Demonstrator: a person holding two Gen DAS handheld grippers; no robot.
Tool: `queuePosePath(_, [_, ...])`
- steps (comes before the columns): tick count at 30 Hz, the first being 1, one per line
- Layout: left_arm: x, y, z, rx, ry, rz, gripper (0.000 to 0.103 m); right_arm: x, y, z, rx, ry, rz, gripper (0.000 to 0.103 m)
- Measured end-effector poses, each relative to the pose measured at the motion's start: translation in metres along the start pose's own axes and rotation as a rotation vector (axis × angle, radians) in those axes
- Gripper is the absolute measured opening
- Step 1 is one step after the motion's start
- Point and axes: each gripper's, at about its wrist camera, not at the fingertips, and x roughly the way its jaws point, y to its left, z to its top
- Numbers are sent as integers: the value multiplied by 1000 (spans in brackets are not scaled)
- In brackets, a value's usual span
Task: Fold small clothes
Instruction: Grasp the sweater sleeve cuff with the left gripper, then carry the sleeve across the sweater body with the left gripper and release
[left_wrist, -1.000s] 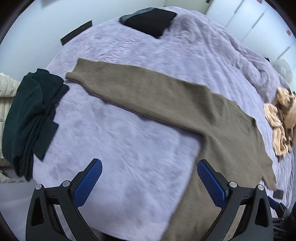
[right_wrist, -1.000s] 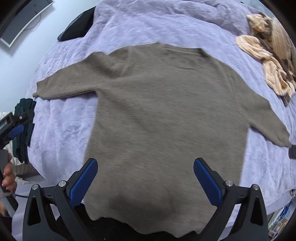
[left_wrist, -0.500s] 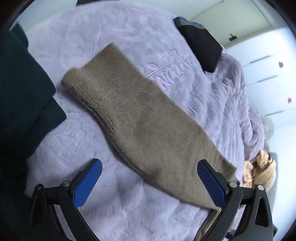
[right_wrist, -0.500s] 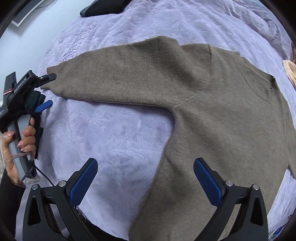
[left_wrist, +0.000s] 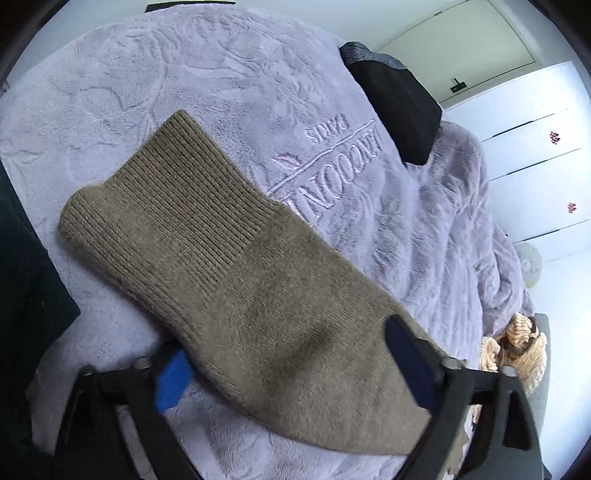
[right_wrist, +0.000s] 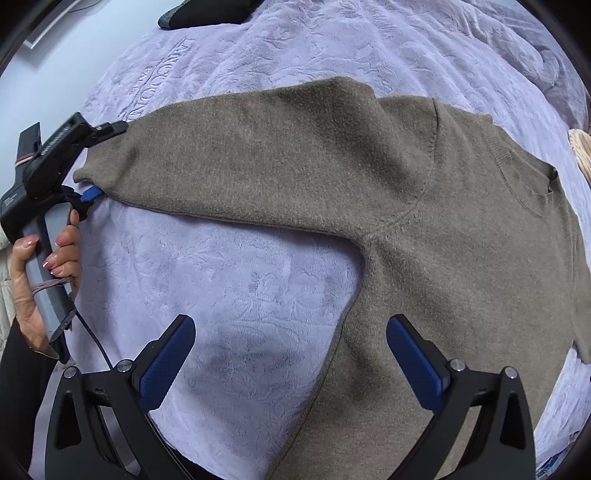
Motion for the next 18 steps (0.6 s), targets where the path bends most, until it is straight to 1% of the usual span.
queuePosePath(1, [0, -1, 0, 7, -5, 22, 63, -1, 0, 1, 2, -3, -1, 103])
queuePosePath(2, [-1, -1, -1, 16, -10, 44, 52, -1, 0, 1, 5, -4, 1, 103])
queuePosePath(3, [-2, -1, 0, 29, -8, 57, 32, 0, 1, 2, 9, -4, 2, 103])
queuePosePath(4, [-3, 1, 0, 42, -4, 41, 20, 1, 0, 2, 15, -5, 3, 103])
queuePosePath(5, [-6, 1, 0, 51, -6, 16, 19, 1, -1, 1, 19, -5, 5, 103])
queuePosePath(6, [-11, 1, -1, 62, -19, 15, 19, 1, -2, 1, 22, -4, 7, 103])
queuePosePath(8, [-21, -9, -4, 109, -45, 10, 14, 1, -3, -1, 31, -5, 9, 103])
queuePosePath(10, [-32, -25, -7, 160, -71, 1, 14, -2, -7, -5, 41, -8, 13, 103])
queuePosePath(14, [-52, -65, -18, 259, -99, -45, 14, -5, -14, -12, 59, -30, 31, 103])
queuePosePath(18, [-66, -119, -35, 349, -95, -127, 14, -13, -30, -20, 96, -45, 48, 103])
